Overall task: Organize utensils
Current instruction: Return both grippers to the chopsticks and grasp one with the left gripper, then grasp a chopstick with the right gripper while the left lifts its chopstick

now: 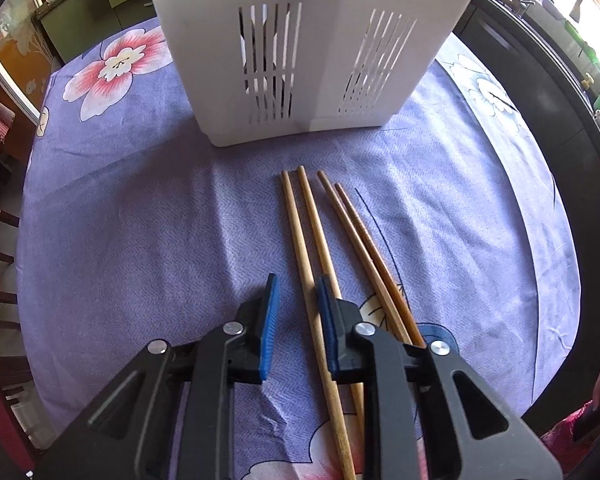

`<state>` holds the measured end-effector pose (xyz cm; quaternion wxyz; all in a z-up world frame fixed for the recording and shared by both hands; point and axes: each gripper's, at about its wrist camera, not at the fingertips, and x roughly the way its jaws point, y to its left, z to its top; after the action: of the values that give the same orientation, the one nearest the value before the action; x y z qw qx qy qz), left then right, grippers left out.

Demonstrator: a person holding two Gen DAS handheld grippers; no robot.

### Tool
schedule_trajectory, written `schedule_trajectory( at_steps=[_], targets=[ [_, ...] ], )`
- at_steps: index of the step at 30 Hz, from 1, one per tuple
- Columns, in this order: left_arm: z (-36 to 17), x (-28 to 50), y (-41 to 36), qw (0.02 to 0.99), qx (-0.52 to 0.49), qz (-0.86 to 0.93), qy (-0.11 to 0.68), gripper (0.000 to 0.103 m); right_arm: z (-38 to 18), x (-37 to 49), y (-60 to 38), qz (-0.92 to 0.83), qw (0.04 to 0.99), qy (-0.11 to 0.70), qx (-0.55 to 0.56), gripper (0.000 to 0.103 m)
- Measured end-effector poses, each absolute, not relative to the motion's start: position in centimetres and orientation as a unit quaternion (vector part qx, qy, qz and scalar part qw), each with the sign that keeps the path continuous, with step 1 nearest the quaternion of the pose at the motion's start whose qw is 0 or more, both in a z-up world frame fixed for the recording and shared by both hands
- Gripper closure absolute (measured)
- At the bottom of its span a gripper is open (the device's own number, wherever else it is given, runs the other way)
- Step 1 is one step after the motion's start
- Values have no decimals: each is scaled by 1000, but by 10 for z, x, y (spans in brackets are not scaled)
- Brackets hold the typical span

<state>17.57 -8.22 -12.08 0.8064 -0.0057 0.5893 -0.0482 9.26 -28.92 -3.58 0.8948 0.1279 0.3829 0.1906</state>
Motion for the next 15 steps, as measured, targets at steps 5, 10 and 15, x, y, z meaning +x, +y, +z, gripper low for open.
schedule_trajectory(
  at_steps=[5,10,15],
  targets=[
    [-122,176,-84,807,-2,-51,588,95,-42,99,-274,199,888,398,119,35],
    [-121,175,-67,808,-8,-43,588,96,-52,107,-237,228,875,423,63,31],
    [-120,173,-49,810,-14,-33,586,96,-66,116,-191,251,867,431,-4,32]
  ],
)
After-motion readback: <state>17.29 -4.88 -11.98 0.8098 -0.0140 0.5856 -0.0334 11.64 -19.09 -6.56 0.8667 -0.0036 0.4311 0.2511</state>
